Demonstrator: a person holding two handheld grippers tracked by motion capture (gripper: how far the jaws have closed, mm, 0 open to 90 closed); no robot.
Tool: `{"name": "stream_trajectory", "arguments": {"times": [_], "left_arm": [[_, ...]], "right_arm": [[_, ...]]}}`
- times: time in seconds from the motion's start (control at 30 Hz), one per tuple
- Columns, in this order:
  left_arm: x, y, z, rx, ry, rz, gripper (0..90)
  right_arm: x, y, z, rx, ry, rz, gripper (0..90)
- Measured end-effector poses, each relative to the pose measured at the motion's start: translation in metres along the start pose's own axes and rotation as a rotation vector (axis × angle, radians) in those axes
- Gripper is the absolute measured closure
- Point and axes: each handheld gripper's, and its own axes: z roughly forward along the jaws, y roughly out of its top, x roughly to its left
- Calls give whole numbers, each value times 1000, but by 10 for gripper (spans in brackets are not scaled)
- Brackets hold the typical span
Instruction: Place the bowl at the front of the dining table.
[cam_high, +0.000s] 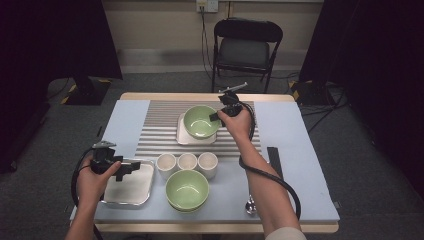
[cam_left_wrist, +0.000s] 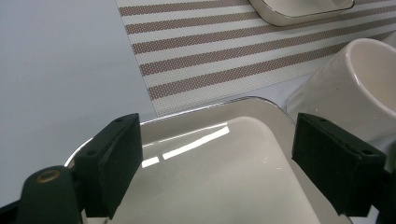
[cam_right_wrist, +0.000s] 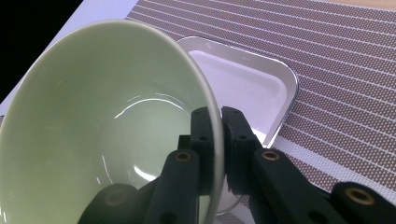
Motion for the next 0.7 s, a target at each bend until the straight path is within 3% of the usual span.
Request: {"name": "stream_trajectory", "arguments": {"times": [0.7], "left_arm": [[1,0,0,-1,-4,2,159]], "right_arm": [[-1,3,7,-10,-13,17,837]]}}
